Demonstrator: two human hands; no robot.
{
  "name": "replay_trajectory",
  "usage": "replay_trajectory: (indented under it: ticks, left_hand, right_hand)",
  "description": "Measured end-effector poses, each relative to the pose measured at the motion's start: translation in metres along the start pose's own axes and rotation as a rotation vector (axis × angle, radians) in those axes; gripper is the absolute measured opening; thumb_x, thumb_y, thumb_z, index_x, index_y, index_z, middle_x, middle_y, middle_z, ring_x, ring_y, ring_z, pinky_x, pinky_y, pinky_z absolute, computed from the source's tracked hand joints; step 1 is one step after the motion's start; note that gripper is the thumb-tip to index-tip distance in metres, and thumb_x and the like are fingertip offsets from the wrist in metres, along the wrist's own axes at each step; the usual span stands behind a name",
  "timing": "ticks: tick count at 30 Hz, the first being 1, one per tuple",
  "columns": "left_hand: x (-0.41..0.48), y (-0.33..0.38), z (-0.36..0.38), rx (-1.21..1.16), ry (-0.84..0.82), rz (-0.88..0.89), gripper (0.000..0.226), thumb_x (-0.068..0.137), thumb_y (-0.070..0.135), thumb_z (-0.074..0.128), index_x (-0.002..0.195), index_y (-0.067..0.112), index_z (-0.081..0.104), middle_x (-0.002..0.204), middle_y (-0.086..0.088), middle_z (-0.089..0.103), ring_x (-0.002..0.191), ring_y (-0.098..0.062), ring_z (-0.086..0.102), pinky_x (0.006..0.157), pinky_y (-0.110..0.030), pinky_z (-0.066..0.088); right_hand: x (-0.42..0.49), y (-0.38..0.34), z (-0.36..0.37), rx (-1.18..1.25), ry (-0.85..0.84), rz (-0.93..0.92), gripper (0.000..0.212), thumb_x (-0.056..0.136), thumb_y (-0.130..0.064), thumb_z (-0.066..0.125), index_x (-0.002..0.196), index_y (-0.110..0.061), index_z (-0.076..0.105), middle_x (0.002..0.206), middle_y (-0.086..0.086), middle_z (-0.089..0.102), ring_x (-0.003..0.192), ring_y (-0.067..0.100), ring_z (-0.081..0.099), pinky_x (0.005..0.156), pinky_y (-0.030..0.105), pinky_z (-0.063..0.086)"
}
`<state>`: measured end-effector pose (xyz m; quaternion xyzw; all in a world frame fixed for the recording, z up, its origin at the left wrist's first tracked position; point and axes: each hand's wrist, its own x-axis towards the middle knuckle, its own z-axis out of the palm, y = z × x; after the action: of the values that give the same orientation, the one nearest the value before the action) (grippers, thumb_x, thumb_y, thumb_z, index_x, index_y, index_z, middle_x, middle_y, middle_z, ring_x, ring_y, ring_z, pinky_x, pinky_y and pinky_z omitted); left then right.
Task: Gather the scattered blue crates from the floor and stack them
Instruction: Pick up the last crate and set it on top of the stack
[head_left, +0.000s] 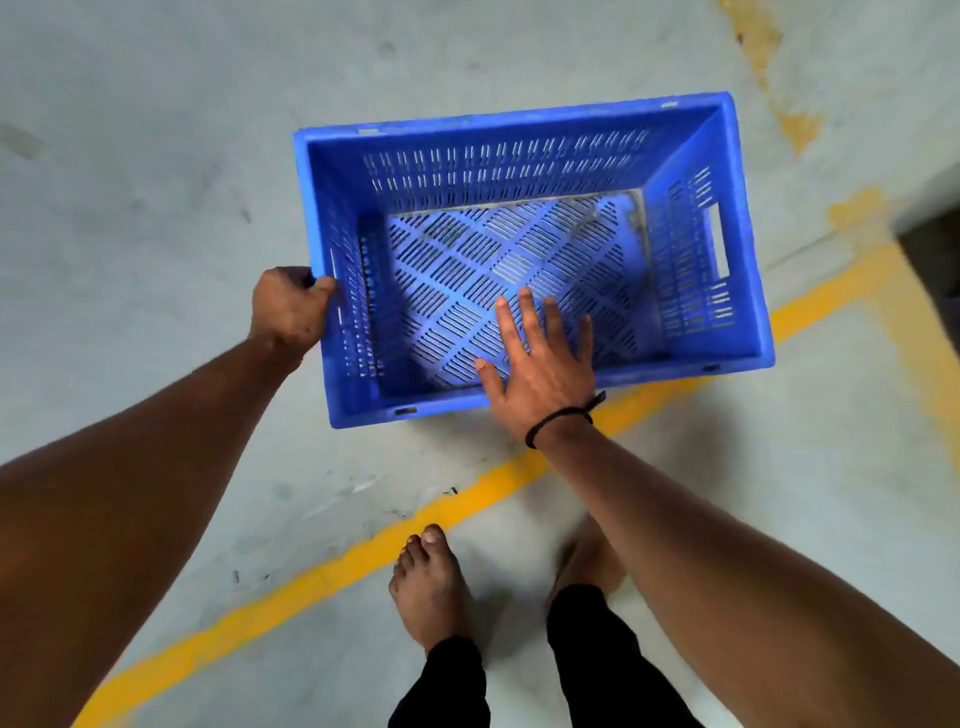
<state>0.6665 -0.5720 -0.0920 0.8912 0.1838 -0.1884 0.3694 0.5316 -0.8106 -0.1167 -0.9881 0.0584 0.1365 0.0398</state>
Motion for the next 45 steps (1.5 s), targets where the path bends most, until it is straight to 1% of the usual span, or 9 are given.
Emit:
replay_trajectory:
  ticks: [4, 9, 13, 18, 22, 26, 31, 37, 45]
  left_hand:
    - [-0.011, 0.000, 0.007, 0.057, 0.043, 0.096, 0.041, 0.085, 0.038, 0.045, 0.088, 0.000, 0.060, 0.087, -0.028, 0.064, 0.076, -0.037, 0.060, 0.071, -0.044, 0.048]
    - [-0.060, -0.008, 0.024, 0.315, 0.094, 0.339, 0.070, 0.095, 0.035, 0.047, 0.147, -0.003, 0.019, 0.155, -0.021, 0.021, 0.143, -0.036, 0.019, 0.117, -0.042, 0.014]
    - [-0.066, -0.014, 0.034, 0.773, 0.041, 0.648, 0.072, 0.092, 0.052, 0.030, 0.149, 0.008, 0.022, 0.158, -0.009, 0.017, 0.147, -0.028, 0.011, 0.117, -0.044, -0.004]
    - [-0.048, -0.030, 0.040, 0.971, -0.074, 0.671, 0.072, 0.084, 0.038, 0.031, 0.144, -0.002, 0.031, 0.152, -0.018, 0.031, 0.143, -0.032, 0.023, 0.114, -0.029, -0.020]
    - [-0.036, -0.036, 0.025, 1.041, -0.081, 0.697, 0.075, 0.083, 0.041, 0.030, 0.143, -0.005, 0.031, 0.151, -0.020, 0.032, 0.144, -0.025, 0.019, 0.116, -0.029, -0.014]
    - [-0.032, -0.039, 0.013, 1.058, -0.110, 0.664, 0.079, 0.083, 0.048, 0.033, 0.143, -0.004, 0.031, 0.151, -0.019, 0.031, 0.143, -0.008, -0.017, 0.116, -0.030, -0.013]
    - [-0.030, -0.024, 0.009, 1.026, -0.030, 0.634, 0.076, 0.085, 0.050, 0.029, 0.148, 0.008, 0.027, 0.157, -0.010, 0.023, 0.146, -0.029, 0.015, 0.112, -0.031, -0.019]
    - [0.006, -0.005, 0.008, 0.968, 0.093, 0.713, 0.073, 0.091, 0.053, 0.036, 0.150, 0.013, 0.019, 0.159, -0.011, 0.011, 0.146, -0.032, 0.007, 0.110, -0.030, -0.023]
    - [0.019, -0.006, 0.009, 0.746, 0.041, 0.502, 0.072, 0.092, 0.033, 0.052, 0.150, 0.008, 0.017, 0.159, -0.013, -0.009, 0.143, -0.040, 0.013, 0.117, -0.046, 0.015]
  right_hand:
    - [0.005, 0.004, -0.003, 0.020, -0.013, 0.011, 0.075, 0.086, -0.063, 0.030, 0.150, -0.029, 0.012, 0.158, -0.001, 0.015, 0.144, 0.028, 0.019, 0.114, 0.057, 0.010]
    - [0.006, 0.022, -0.026, 0.121, -0.021, -0.053, 0.075, 0.084, -0.066, 0.031, 0.149, -0.032, 0.015, 0.159, 0.001, 0.014, 0.143, 0.029, 0.022, 0.114, 0.056, 0.014]
    - [0.011, 0.089, -0.036, 0.012, 0.078, 0.048, 0.073, 0.083, -0.065, 0.036, 0.147, -0.035, 0.022, 0.157, 0.001, 0.022, 0.141, 0.030, 0.027, 0.112, 0.058, 0.014]
    - [0.005, 0.130, -0.020, 0.006, -0.025, 0.173, 0.067, 0.086, -0.062, 0.025, 0.148, -0.039, 0.015, 0.159, -0.003, 0.010, 0.145, 0.027, 0.016, 0.116, 0.055, 0.006]
    - [-0.009, 0.109, -0.008, 0.062, 0.007, 0.213, 0.063, 0.087, -0.060, 0.021, 0.147, -0.039, 0.020, 0.158, 0.000, 0.019, 0.143, 0.026, 0.024, 0.113, 0.052, 0.012]
    - [-0.020, 0.090, -0.001, 0.089, -0.007, 0.222, 0.062, 0.087, -0.055, 0.032, 0.146, -0.044, 0.016, 0.158, -0.002, 0.017, 0.144, 0.025, 0.021, 0.113, 0.054, 0.012]
    - [0.007, 0.119, -0.024, 0.027, 0.098, 0.149, 0.071, 0.084, -0.056, 0.043, 0.147, -0.039, 0.018, 0.158, 0.004, 0.017, 0.143, 0.031, 0.021, 0.112, 0.059, 0.012]
    - [0.075, 0.202, -0.064, 0.013, 0.071, 0.258, 0.078, 0.085, -0.045, 0.055, 0.149, -0.037, 0.010, 0.160, 0.005, -0.004, 0.144, 0.034, 0.014, 0.106, 0.057, 0.029]
    - [0.081, 0.207, -0.044, 0.166, -0.004, 0.217, 0.086, 0.085, -0.018, 0.064, 0.148, -0.040, 0.009, 0.157, -0.011, -0.019, 0.115, 0.035, 0.054, 0.088, 0.042, 0.048]
